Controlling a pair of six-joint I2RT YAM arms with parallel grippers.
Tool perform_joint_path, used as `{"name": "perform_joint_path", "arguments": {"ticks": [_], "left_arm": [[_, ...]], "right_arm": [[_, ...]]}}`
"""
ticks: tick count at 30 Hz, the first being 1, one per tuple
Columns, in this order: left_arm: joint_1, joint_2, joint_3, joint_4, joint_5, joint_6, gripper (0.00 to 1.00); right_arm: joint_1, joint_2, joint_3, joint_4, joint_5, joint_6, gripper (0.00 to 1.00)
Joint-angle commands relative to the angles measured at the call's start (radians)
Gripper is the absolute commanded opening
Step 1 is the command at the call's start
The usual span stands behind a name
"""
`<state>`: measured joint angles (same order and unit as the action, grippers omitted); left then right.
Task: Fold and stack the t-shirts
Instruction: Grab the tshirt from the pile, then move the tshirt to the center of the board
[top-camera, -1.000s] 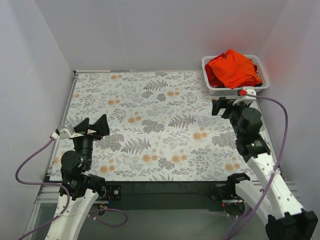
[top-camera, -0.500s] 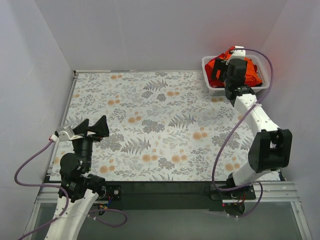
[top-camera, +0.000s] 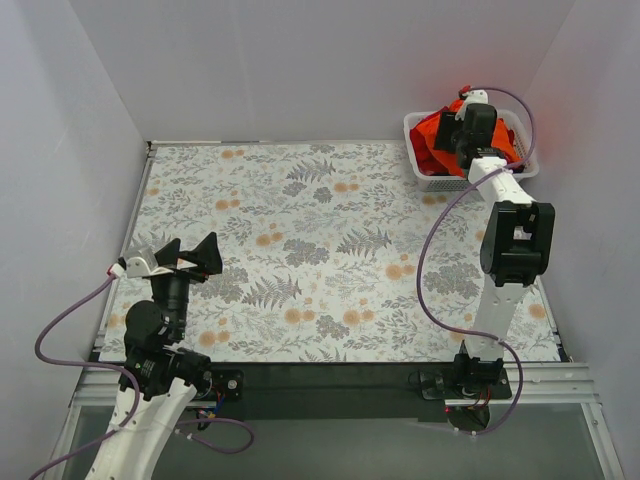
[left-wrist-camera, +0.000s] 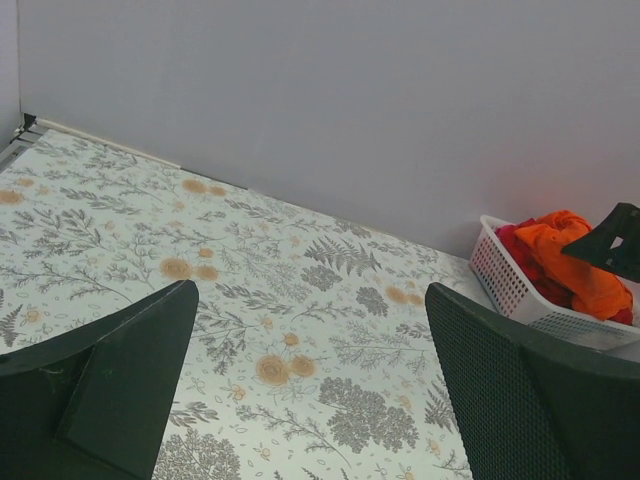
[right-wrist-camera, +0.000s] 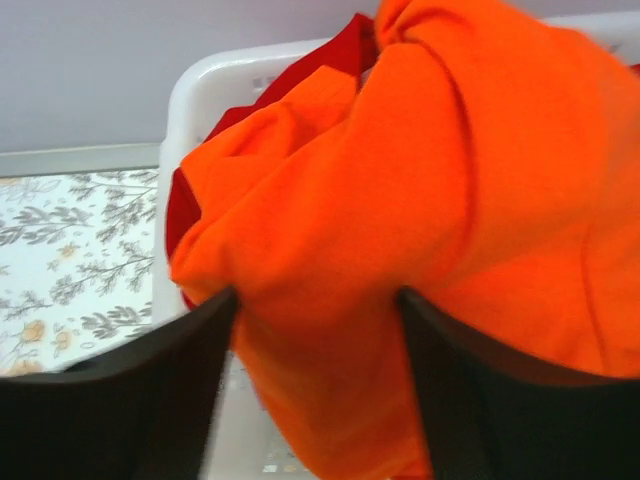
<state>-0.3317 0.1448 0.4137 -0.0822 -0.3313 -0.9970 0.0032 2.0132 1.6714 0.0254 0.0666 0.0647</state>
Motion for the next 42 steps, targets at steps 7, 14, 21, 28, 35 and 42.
{"name": "perform_joint_path", "arguments": {"ticks": [7,14,21,28,35,42], "left_arm": [[-0.004,0.022,-0.001,-0.008,0.023,0.026,0.95],[-0.003,0.009,-0.001,-0.008,0.028,0.026,0.94],[-0.003,-0.011,-0.001,-0.010,0.031,0.024,0.94],[-0.004,-0.022,0.000,-0.010,0.041,0.018,0.94],[-0.006,-0.011,0.000,-0.010,0.073,0.011,0.94],[-0.006,0.062,0.019,-0.007,0.143,0.008,0.93]], "right_arm": [[0.007,-0.037,0.057,-0.008,-0.142,-0.029,0.08],[0.018,-0.279,-0.012,-0.059,-0.166,-0.098,0.01],[0.092,-0.473,-0.016,-0.091,-0.261,-0.111,0.01],[0.234,-0.573,-0.013,-0.088,-0.419,-0.019,0.01],[0.432,-0.561,-0.058,0.011,-0.527,0.148,0.01],[0.619,-0.502,-0.116,0.119,-0.530,0.329,0.01]]}}
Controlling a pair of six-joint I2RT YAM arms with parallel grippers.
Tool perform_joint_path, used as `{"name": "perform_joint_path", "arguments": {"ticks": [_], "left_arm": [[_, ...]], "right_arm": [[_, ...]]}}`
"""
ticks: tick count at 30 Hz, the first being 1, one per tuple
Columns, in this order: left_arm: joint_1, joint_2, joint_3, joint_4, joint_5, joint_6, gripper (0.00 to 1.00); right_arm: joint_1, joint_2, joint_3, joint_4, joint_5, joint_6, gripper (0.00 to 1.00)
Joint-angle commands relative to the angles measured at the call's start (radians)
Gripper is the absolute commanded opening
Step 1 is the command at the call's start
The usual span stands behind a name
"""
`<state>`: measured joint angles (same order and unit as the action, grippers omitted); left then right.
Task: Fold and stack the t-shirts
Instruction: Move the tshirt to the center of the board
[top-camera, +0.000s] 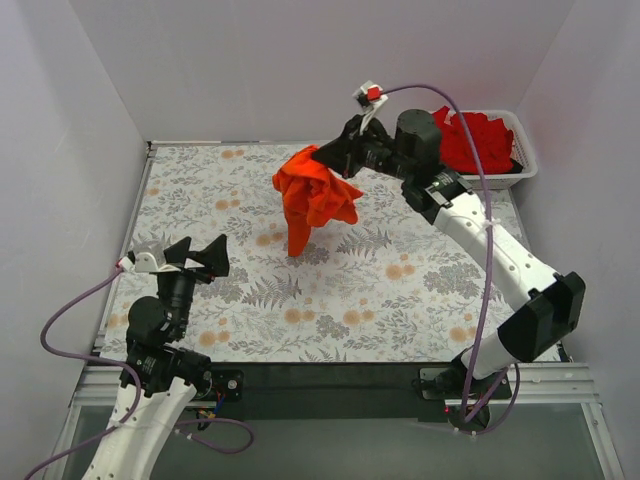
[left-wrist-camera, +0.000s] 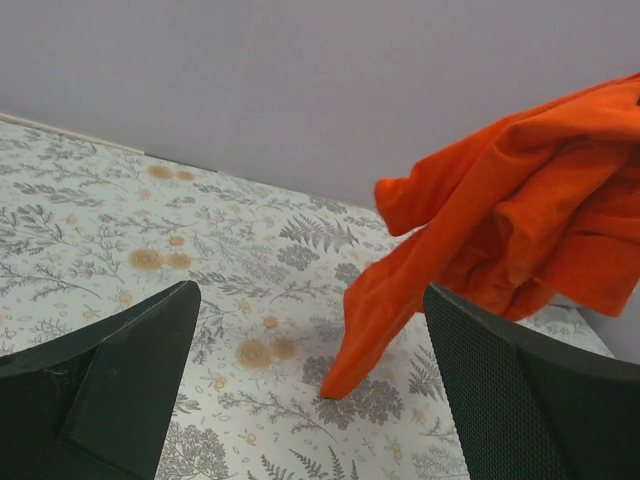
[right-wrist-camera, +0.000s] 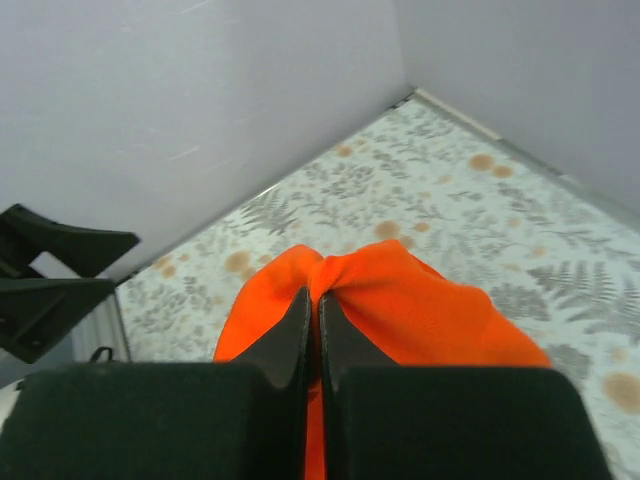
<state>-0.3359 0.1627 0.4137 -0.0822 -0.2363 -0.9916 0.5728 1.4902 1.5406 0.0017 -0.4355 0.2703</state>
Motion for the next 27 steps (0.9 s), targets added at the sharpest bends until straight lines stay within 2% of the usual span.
{"name": "perform_joint_path", "arguments": {"ticks": [1,5,8,12,14,17,18,21,24,27], "left_arm": [[0.000,0.055,0.023,-0.011,0.048,-0.001,0.93],[0.001,0.103,0.046,-0.033,0.043,-0.013,0.94],[0.000,0.129,0.057,-0.044,0.045,-0.016,0.94],[0.000,0.159,0.060,-0.048,0.061,-0.016,0.95],[0.000,0.184,0.060,-0.047,0.087,-0.015,0.95],[0.000,0.240,0.069,-0.045,0.138,-0.013,0.95],[0.001,0.259,0.073,-0.044,0.153,-0.015,0.95],[0.001,0.330,0.089,-0.047,0.218,-0.021,0.95],[0.000,0.396,0.111,-0.050,0.276,-0.031,0.95],[0.000,0.435,0.126,-0.062,0.249,-0.056,0.95]], "right_arm": [[0.082,0.054,0.024,0.142,-0.035,0.136,0.01],[0.137,0.126,0.081,0.149,-0.049,0.167,0.01],[0.136,0.127,0.056,0.146,0.013,0.170,0.01],[0.082,-0.012,-0.143,0.144,0.249,0.179,0.01],[0.021,-0.074,-0.307,0.138,0.323,0.230,0.05],[-0.088,-0.183,-0.509,0.066,0.382,0.292,0.22],[-0.115,-0.230,-0.555,0.035,0.400,0.294,0.37],[-0.175,-0.304,-0.652,-0.067,0.497,0.213,0.59],[-0.172,-0.335,-0.671,-0.091,0.446,0.085,0.71],[-0.121,-0.312,-0.640,-0.091,0.327,-0.056,0.76]]}}
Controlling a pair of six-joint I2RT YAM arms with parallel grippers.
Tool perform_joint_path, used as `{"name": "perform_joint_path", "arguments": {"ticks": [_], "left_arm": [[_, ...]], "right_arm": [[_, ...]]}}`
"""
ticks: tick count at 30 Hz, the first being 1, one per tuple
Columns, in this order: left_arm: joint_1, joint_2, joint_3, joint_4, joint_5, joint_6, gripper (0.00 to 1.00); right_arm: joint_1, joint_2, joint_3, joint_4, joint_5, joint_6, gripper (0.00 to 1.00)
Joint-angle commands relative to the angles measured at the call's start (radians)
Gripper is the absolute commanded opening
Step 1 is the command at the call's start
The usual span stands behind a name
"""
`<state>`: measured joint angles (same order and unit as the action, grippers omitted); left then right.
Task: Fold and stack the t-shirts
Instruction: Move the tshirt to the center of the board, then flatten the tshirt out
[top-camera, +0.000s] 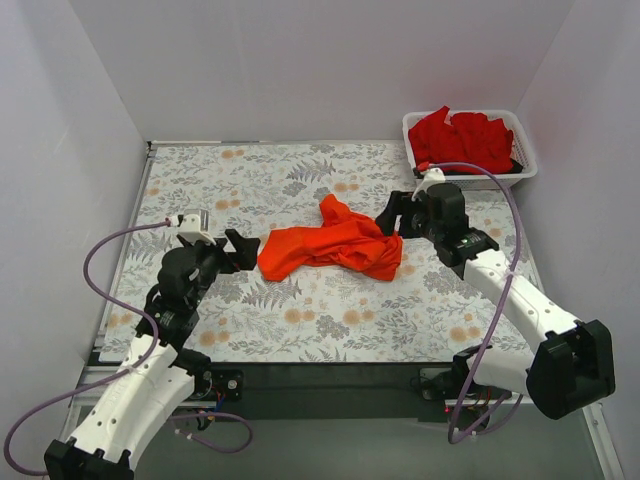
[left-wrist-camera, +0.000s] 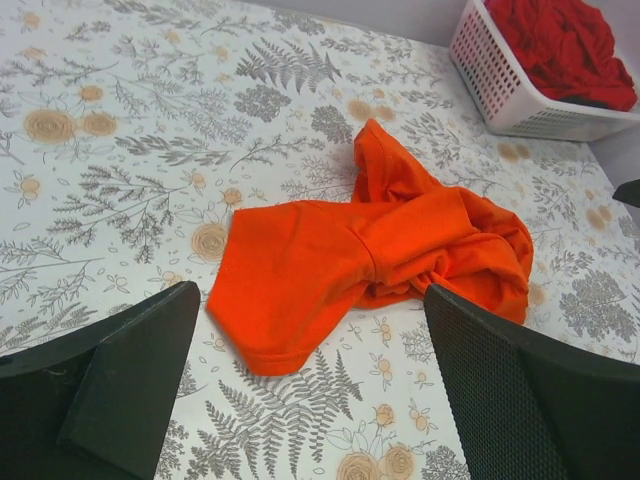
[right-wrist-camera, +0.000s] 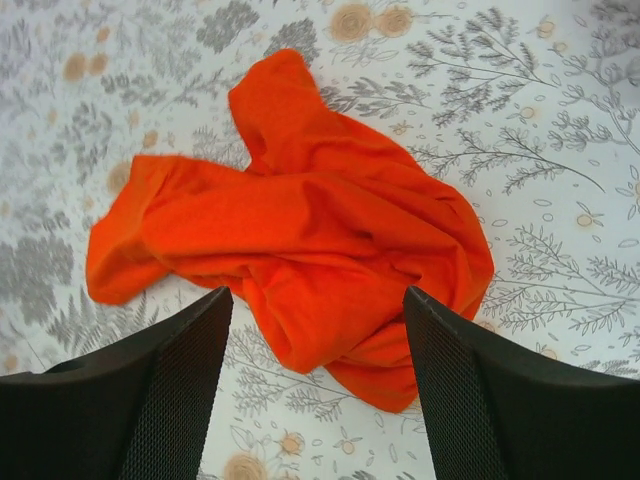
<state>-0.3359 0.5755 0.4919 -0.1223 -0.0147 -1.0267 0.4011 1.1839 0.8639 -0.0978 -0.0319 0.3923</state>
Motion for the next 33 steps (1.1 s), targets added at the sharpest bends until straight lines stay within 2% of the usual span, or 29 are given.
{"name": "perform_joint_path", "arguments": {"ticks": [1,6,9,13,16,20,24,29,33], "left_arm": [[0.000,0.026,0.048,-0.026,-0.006,-0.032,0.95],[0.001,0.049,0.068,-0.134,-0.279,-0.093,0.94],[0.003,0.078,0.080,-0.186,-0.314,-0.134,0.95],[0.005,0.127,0.092,-0.203,-0.265,-0.162,0.94],[0.005,0.181,0.091,-0.201,-0.167,-0.206,0.94],[0.003,0.315,0.112,-0.201,-0.053,-0.230,0.95],[0.000,0.458,0.161,-0.195,0.077,-0.220,0.95],[-0.038,0.642,0.224,-0.183,0.102,-0.187,0.95],[-0.109,0.767,0.295,-0.185,0.068,-0.153,0.95]], "right_arm": [[0.076,0.008,0.050,0.003,-0.089,-0.217,0.76],[0.275,0.184,0.165,-0.005,-0.086,-0.345,0.77],[0.353,0.299,0.222,-0.006,-0.096,-0.389,0.75],[0.393,0.405,0.309,-0.023,-0.022,-0.412,0.74],[0.392,0.433,0.319,-0.052,0.068,-0.418,0.74],[0.389,0.421,0.264,-0.105,0.170,-0.458,0.74],[0.366,0.353,0.169,-0.106,0.176,-0.463,0.74],[0.357,0.312,0.116,-0.111,0.239,-0.483,0.74],[0.351,0.310,0.115,-0.129,0.274,-0.504,0.75]]}}
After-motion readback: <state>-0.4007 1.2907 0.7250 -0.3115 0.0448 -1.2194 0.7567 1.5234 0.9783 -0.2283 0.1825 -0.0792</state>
